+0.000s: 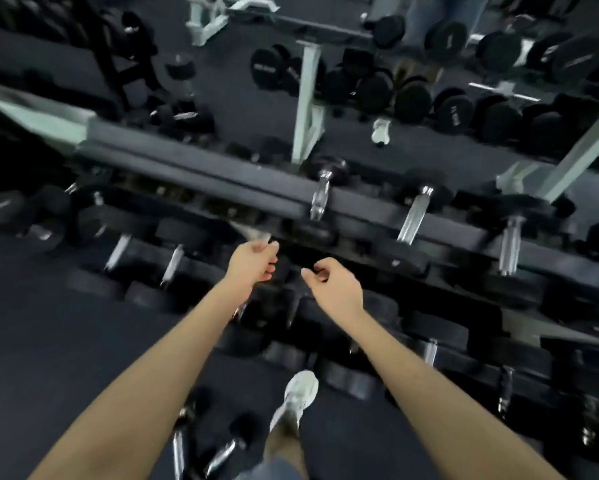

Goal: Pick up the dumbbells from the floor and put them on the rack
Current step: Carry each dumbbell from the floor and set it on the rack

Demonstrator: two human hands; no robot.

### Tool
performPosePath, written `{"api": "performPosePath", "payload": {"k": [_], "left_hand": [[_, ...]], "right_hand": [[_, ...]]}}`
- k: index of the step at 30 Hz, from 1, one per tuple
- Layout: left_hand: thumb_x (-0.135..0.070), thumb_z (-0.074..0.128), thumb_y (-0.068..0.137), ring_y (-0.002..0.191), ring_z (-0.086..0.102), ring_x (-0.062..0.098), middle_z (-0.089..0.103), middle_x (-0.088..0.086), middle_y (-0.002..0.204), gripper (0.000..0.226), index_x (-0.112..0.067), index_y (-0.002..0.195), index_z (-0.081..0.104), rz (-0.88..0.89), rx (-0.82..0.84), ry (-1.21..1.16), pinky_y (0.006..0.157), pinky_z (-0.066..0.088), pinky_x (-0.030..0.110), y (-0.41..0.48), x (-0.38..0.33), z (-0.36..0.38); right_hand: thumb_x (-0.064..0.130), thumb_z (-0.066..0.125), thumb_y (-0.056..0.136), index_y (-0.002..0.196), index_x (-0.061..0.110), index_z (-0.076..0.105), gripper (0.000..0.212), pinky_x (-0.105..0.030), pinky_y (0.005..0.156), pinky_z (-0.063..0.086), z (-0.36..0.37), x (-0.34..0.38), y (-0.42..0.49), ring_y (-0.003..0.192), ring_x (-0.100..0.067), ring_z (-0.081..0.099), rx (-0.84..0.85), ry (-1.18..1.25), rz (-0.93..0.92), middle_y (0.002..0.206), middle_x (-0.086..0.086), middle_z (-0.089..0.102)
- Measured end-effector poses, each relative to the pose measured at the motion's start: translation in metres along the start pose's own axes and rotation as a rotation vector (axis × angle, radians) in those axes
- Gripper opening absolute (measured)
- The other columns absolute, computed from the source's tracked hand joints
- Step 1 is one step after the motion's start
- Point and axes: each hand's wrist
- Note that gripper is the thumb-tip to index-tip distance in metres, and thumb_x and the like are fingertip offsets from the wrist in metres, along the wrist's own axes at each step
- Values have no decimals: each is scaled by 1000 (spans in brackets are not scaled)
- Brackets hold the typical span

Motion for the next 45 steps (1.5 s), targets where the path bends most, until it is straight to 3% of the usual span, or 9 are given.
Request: {"api": "performPosePath", "payload": {"k": [5,10,13,18,24,31,34,38,45], "left_hand": [[-38,59,89,67,57,13,61,1,80,25,-14,88,62,-78,21,34,59,52,24,-119,59,-63],[-40,59,89,74,61,14,67,2,86,30,-13,98,66,-142,-61,22,64,54,25,-205,122,-117],[-37,58,90,71,59,15,65,4,84,28,-11,97,65,-208,-139,-32,64,53,26,-231,170,-148],[-36,58,90,68,57,15,64,6,82,24,-12,89,64,-346,-248,-166,64,52,28,-245,268,-195],[-35,55,92,58,53,14,60,5,73,27,-12,80,59,-533,-299,-292,52,47,23,-215,418,-225],[-33,48,93,69,51,24,55,11,78,33,-18,64,47,-772,-326,-327,62,47,31,-137,602,-205],[-35,44,94,67,52,23,56,9,76,35,-16,65,47,-832,-334,-352,61,49,30,-99,670,-181],[-41,37,95,67,56,24,59,7,69,44,-11,68,53,-886,-367,-405,74,54,39,-49,757,-140],[-50,31,95,62,49,20,53,4,68,48,-15,73,54,-1002,-426,-725,58,39,30,18,860,-71]], "right_hand": [[51,64,82,116,21,59,46,-33,92,48,36,-19,-108,102,-17,62,302,5,-114,104,3,66],[54,62,82,120,21,56,51,-29,84,47,104,-44,-183,99,-16,62,541,-141,-181,102,4,65],[54,60,84,122,19,54,52,-29,78,45,154,-53,-212,96,-17,62,649,-256,-213,104,2,65],[52,58,86,125,16,52,53,-32,80,47,245,-73,-240,103,-22,62,755,-486,-255,112,-2,65],[52,55,88,128,15,49,55,-35,84,49,371,-125,-242,108,-24,61,814,-748,-248,122,-5,61],[50,54,89,128,16,47,52,-35,89,47,519,-211,-201,112,-25,59,849,-858,-199,124,-5,59],[48,54,89,129,15,47,52,-35,87,46,577,-245,-171,113,-26,58,873,-918,-273,125,-7,58],[48,54,89,131,15,47,53,-36,91,46,649,-290,-123,117,-28,56,872,-1044,-440,131,-8,57],[51,55,88,125,17,49,51,-37,93,42,736,-357,-58,114,-26,53,868,-1262,-765,123,-6,59]]}}
Point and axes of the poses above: each hand's wrist, its own y-axis towards the middle knuckle, its own z-axis out of the palm, x = y × z
